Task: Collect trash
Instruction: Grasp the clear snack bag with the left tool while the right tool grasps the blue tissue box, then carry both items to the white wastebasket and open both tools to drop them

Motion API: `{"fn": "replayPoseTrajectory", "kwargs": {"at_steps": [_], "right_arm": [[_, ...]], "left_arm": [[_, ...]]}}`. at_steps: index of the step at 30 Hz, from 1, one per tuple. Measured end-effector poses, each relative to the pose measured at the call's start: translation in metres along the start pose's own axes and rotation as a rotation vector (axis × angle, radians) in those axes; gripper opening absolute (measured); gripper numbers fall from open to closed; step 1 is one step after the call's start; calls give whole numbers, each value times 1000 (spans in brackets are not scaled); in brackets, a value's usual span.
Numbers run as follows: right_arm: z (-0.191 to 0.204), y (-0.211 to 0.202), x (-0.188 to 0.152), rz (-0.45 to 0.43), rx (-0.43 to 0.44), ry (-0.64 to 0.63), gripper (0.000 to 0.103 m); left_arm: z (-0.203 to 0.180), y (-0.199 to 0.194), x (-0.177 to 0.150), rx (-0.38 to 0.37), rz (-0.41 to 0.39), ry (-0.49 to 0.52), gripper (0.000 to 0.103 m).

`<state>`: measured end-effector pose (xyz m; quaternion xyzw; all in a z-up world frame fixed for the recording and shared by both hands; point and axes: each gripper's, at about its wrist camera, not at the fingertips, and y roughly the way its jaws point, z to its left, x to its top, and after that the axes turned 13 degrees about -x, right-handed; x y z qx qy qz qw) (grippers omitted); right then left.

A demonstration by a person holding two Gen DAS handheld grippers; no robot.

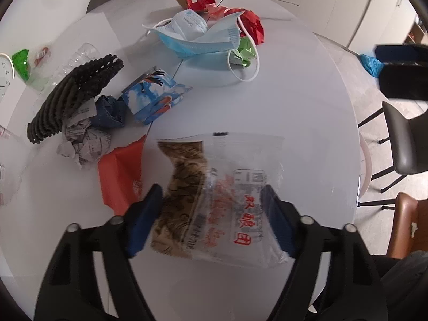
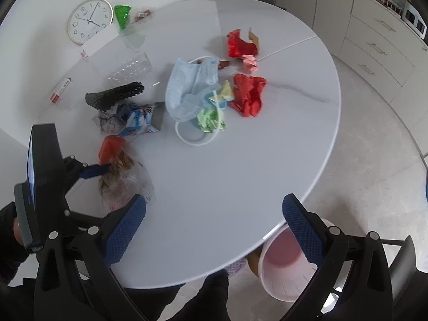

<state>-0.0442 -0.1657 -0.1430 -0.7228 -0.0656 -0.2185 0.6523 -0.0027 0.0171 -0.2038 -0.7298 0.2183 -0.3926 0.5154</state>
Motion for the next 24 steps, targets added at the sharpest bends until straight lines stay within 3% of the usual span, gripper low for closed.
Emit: {"fn": "replayPoseTrajectory", "kwargs": {"at_steps": [6,13,19,21,23,24], "right_arm": [[30,6,25,-7,109,-12,101],[103,41,67,14,222,-103,96],[142,91,97,73,74,-100,81],[146,101,102,92,43,-90,71],[147,112,105,129,38,-75,51],[146,115,106,143,47,-58,51]], "left_arm": [[8,-20,-21,-26,-34,-28,62],[29,-43,-48,-27,-70,-103,62],[48,-65,-68,-14,-102,-167,62],[52,-65,-68,-12,-109,-179,62],[54,-69,-72,-11,-112,-183,62],[54,-67,-70,-12,-112,-184,62]]}}
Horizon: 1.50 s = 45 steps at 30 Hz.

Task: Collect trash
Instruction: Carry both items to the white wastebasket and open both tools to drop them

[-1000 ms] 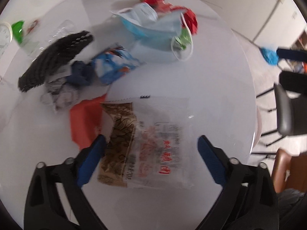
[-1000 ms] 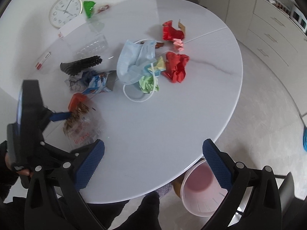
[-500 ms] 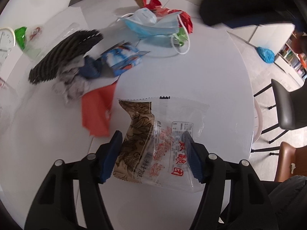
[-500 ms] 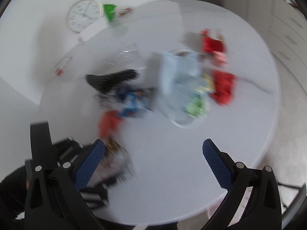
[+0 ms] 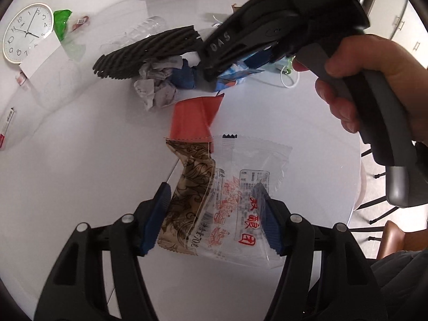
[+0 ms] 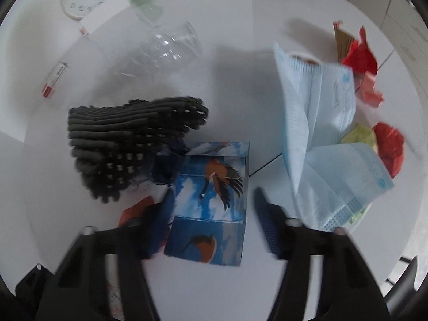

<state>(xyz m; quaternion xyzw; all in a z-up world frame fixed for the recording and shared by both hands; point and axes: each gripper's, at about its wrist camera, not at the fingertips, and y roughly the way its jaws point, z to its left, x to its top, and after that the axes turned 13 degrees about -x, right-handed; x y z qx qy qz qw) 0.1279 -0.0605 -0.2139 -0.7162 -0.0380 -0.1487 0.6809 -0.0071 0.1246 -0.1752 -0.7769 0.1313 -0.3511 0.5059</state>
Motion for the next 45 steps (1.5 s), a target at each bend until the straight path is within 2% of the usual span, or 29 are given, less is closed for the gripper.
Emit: {"fn": "replayPoseTrajectory", "kwargs": {"at_steps": [6,9,12,14,17,20,23,24,26,28,31,33,36,40,42,45], "right_arm": [[-8,-21,-8,-18,49,38,51],[-21,-51,-24,-49,119,74,51],[-63,-101,-60,-111,189,184,51],[-96,-120,-87,-136,145,255,51],[-157,-131,-137,-114,6,390,51],[-219,-114,-195,-32,-104,542,52],[-259,-80,-238,52,-151,624,53],[-269,-69,-246,75,-160,632,57],[-290,-54,-262,106,-210,666,87],[-308,-57,-278,98,-267,720,94],[-331,-71,-295,65,-286,784,98],[-345,-84,-308,47,-308,813,99],[-360,-98,-325,28,-325,826,100],[-374,-114,-329,-2,-330,819,100],[-374,-118,-328,-20,-326,808,100],[-374,-124,-323,-49,-317,796,100]], "left_arm": [[-5,-6,4,-13,2,30,62],[-15,-11,11,-25,5,82,62],[-31,-14,19,-55,1,144,62],[-49,-14,29,-84,1,211,62],[-84,-8,49,-149,-1,323,62],[-130,4,71,-234,7,430,62],[-180,19,86,-305,22,533,62],[-196,26,89,-326,35,559,62],[-228,40,90,-354,65,606,62],[-258,55,91,-379,98,650,62],[-293,79,92,-417,149,661,65],[-311,95,96,-428,178,642,77],[-334,113,102,-458,227,572,84],[-343,110,110,-461,224,527,86],[-341,104,113,-454,210,522,94],[-333,89,117,-438,179,524,95]]}}
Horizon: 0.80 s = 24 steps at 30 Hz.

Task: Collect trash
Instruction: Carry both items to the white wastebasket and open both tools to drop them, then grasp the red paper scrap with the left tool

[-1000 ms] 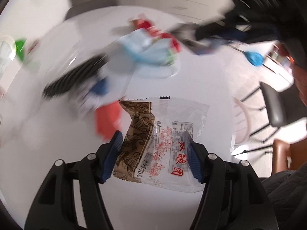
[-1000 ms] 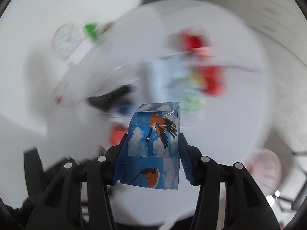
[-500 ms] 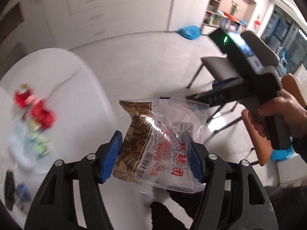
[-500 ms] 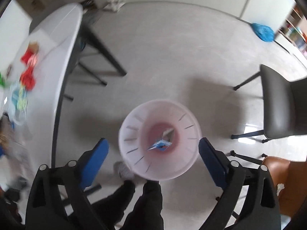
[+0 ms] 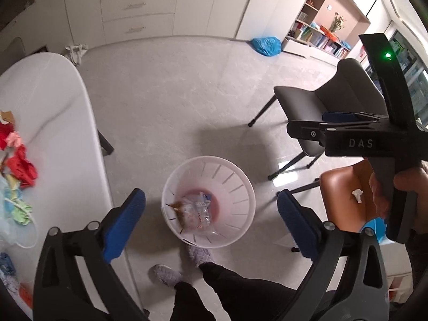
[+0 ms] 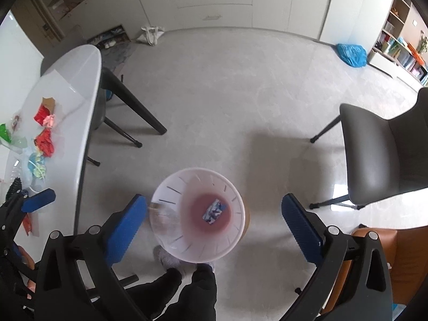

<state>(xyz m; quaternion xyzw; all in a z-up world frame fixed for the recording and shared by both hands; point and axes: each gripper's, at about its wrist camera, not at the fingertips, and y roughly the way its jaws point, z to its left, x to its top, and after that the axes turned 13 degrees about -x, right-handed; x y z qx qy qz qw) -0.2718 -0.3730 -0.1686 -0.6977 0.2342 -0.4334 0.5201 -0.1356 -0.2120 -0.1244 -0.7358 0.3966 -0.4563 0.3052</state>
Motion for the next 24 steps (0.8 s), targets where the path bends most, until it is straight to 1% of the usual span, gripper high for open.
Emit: {"fn": "replayPoseTrajectory", "kwargs": {"at_steps": [3,6,8,10,12,13,15,16,18,21,24], "right_arm": [[6,-8,5,-26,18,-7,100],[17,-19,11,-57,33,-25,100],[29,-27,14,-81,47,-44,100],[42,-39,17,-105,76,-64,100],[61,-50,18,-130,122,-89,100],[72,-55,19,-139,147,-107,100],[97,-65,21,-157,196,-158,101],[111,-69,21,-168,220,-190,100],[138,-75,20,-183,254,-249,101],[186,-85,17,-200,306,-366,100],[222,-92,12,-205,334,-449,100]], "left_arm": [[3,-13,0,26,-23,-8,95],[9,-37,-6,53,-65,-27,95],[16,-55,-9,86,-100,-43,95],[28,-78,-18,142,-141,-71,95],[38,-93,-23,200,-169,-95,95],[47,-105,-32,252,-184,-117,95],[61,-123,-47,320,-203,-157,95],[72,-135,-58,361,-214,-193,95],[90,-154,-75,415,-227,-257,95],[124,-173,-115,491,-244,-391,95],[150,-182,-141,545,-238,-468,95]]}}
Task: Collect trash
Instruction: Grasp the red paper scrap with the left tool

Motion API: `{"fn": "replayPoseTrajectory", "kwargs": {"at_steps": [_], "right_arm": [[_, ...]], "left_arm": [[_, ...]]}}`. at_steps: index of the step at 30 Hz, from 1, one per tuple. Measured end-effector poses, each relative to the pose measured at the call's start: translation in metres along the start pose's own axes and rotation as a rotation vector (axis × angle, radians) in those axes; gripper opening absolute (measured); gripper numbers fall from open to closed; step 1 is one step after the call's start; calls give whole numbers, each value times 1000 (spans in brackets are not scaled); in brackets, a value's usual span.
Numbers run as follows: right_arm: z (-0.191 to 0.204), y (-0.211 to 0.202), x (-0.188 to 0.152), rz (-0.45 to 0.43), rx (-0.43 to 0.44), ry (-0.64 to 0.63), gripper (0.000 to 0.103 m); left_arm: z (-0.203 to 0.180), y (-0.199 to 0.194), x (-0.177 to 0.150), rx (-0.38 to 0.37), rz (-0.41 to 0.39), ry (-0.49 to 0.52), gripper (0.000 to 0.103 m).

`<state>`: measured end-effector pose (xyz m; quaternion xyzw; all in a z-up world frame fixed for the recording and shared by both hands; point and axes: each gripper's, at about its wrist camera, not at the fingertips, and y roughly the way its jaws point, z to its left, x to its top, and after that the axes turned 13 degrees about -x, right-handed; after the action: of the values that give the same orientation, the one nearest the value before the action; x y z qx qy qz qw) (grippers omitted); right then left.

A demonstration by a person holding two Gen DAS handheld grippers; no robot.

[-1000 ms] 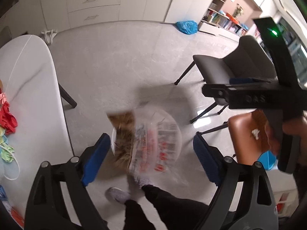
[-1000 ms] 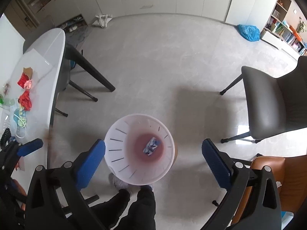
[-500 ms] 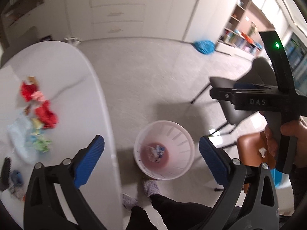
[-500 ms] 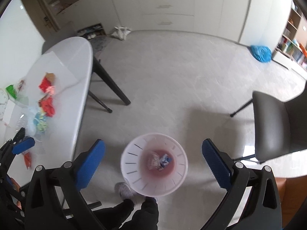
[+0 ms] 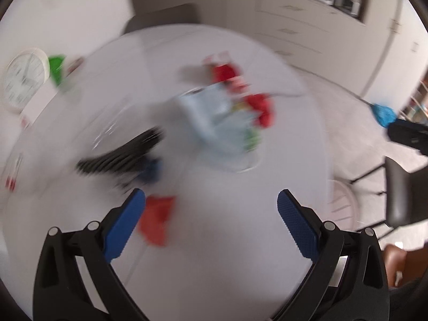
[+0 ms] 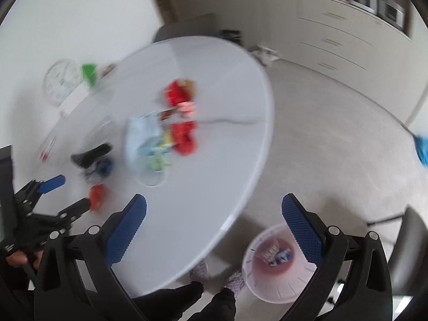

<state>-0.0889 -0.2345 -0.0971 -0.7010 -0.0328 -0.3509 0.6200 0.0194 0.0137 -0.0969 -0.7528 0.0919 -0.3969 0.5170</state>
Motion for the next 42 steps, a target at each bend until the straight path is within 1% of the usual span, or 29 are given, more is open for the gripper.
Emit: {"fn": "replayPoseTrajectory", "kwargs": {"at_steps": [2,4,5,8,13,14,15,16,17,18,19,21,24,27,31,33,34,36,39,41,42], "right_arm": [[23,3,6,4,33,-47,100],[43,6,11,11,64,-80,100],[52,7,12,15,75,-91,100],[76,9,16,24,97,-121,100],[101,12,20,39,119,-135,100],[106,12,21,40,119,-137,101],[109,12,20,41,118,-140,100],[113,13,20,42,117,-144,100],[116,13,20,44,116,-148,101],[118,14,19,46,114,-152,101],[122,15,20,49,110,-158,100],[126,17,19,53,107,-170,101],[137,21,22,59,122,-203,101],[155,28,29,64,157,-267,101],[190,36,47,59,215,-401,100],[208,42,60,65,245,-436,100],[219,49,71,80,256,-433,100],[235,64,90,119,266,-389,100],[263,98,120,210,307,-254,100],[285,129,138,282,286,-131,100],[291,140,142,305,275,-86,100]], "left_arm": [[23,8,-9,35,15,-27,95],[49,18,-20,42,34,-42,95],[56,25,-24,45,46,-49,95],[72,38,-38,32,79,-44,93],[80,58,-42,24,99,-16,89],[81,62,-42,15,102,-19,86],[82,65,-44,9,104,-20,79],[84,70,-44,2,113,-23,76],[86,74,-45,-4,122,-25,71],[87,79,-46,-7,131,-25,62],[88,81,-48,-10,138,-27,58],[90,81,-49,-32,127,-42,44],[95,78,-53,-58,118,-66,44],[98,68,-58,-76,100,-82,42],[105,47,-62,-89,59,-121,42],[112,34,-65,-92,36,-155,42],[115,29,-66,-89,28,-168,42],[122,19,-71,-83,11,-190,42],[136,2,-80,-62,-14,-227,42],[148,-4,-83,-50,-29,-254,42],[155,-8,-86,-45,-35,-267,42]]}}
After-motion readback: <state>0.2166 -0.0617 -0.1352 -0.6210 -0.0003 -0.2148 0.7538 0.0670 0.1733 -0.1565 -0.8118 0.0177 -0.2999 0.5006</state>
